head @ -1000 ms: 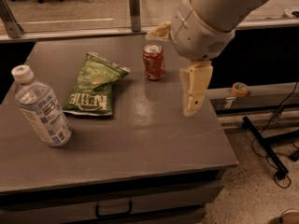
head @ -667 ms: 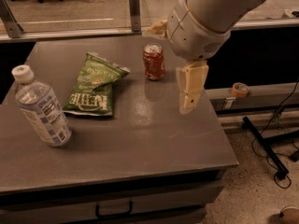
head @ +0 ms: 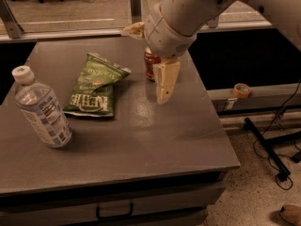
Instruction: Pick green jalapeno chip bag
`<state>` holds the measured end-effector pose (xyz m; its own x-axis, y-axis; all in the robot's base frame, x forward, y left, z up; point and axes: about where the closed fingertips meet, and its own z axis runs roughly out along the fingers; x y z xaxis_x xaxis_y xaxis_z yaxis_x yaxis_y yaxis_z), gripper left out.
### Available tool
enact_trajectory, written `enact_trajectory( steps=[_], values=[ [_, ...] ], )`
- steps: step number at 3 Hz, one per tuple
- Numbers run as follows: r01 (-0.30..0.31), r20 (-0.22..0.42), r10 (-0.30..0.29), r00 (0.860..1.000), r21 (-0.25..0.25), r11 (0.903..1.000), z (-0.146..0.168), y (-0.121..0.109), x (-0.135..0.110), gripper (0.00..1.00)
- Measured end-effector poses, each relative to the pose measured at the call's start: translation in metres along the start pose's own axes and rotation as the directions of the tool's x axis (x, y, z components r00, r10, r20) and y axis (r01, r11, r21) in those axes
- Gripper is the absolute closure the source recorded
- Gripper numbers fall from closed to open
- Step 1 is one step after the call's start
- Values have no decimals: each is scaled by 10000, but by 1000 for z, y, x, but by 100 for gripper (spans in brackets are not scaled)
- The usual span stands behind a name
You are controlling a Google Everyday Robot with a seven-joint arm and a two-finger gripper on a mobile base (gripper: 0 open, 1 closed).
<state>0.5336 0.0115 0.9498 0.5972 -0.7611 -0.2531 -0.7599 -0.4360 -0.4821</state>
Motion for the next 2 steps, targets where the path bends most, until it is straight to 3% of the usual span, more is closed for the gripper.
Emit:
enact_trajectory(
  steps=[2],
  values=[
    [546,1152,-452,9923,-797,9953,64,-47,-10,0]
  ],
)
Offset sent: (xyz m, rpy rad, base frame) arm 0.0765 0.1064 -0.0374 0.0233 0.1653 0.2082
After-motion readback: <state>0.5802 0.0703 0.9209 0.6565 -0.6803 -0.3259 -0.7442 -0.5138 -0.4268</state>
